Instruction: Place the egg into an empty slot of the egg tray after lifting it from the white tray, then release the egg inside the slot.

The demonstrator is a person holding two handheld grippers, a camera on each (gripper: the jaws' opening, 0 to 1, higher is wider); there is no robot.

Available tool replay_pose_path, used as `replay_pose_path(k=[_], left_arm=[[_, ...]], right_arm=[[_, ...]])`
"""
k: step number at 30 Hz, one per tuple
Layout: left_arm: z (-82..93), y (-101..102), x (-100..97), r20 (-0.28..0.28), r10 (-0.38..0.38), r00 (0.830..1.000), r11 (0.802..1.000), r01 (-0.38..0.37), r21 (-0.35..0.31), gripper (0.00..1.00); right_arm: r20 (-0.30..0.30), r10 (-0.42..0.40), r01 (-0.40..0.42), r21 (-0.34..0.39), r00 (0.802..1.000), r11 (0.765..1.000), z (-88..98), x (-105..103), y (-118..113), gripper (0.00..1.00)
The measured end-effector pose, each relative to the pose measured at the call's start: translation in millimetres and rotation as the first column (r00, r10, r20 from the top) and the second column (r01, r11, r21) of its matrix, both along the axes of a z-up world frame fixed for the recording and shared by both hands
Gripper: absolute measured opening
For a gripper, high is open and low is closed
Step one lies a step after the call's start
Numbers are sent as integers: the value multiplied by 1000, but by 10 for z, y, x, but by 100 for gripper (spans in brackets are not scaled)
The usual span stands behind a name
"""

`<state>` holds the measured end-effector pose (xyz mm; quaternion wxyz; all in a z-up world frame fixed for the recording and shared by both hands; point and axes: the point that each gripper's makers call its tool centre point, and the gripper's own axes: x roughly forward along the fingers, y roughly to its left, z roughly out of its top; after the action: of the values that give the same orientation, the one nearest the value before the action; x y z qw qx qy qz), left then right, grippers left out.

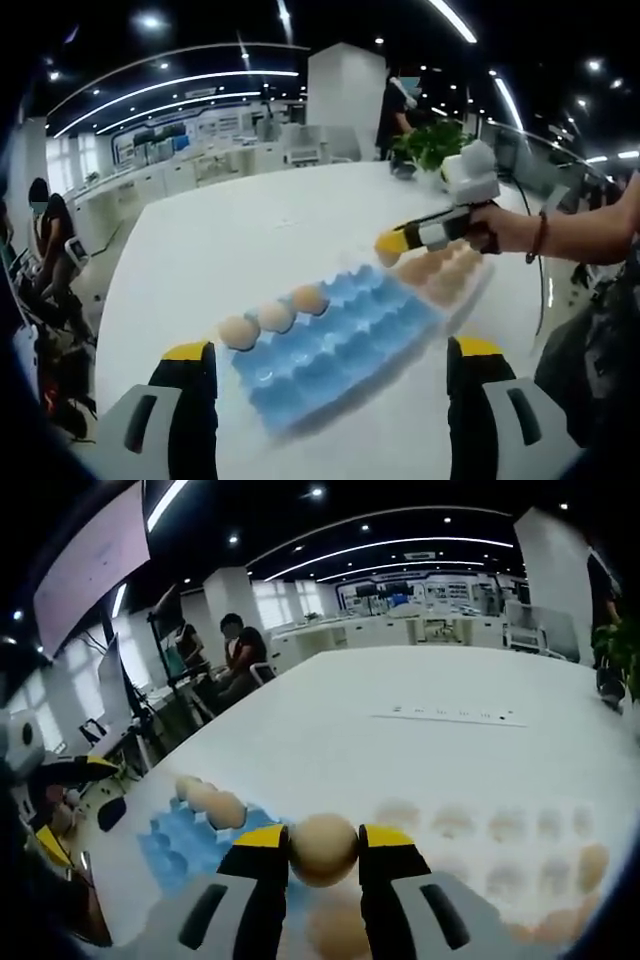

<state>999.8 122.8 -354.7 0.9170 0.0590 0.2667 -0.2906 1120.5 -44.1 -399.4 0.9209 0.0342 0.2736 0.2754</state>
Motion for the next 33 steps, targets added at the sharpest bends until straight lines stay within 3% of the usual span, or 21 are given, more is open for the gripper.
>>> replay_pose_path(k=[9,33], left_arm=[[-10,8,-11,-1,1,1000,1000,-1,2,97],[-8,63,-28,1,9,1000,1000,-9,3,97]], right_arm=[[-6,48,-48,8,999,999,-14,-36,236,28],[-23,114,-113,26,993,993,-52,-63,578,28]])
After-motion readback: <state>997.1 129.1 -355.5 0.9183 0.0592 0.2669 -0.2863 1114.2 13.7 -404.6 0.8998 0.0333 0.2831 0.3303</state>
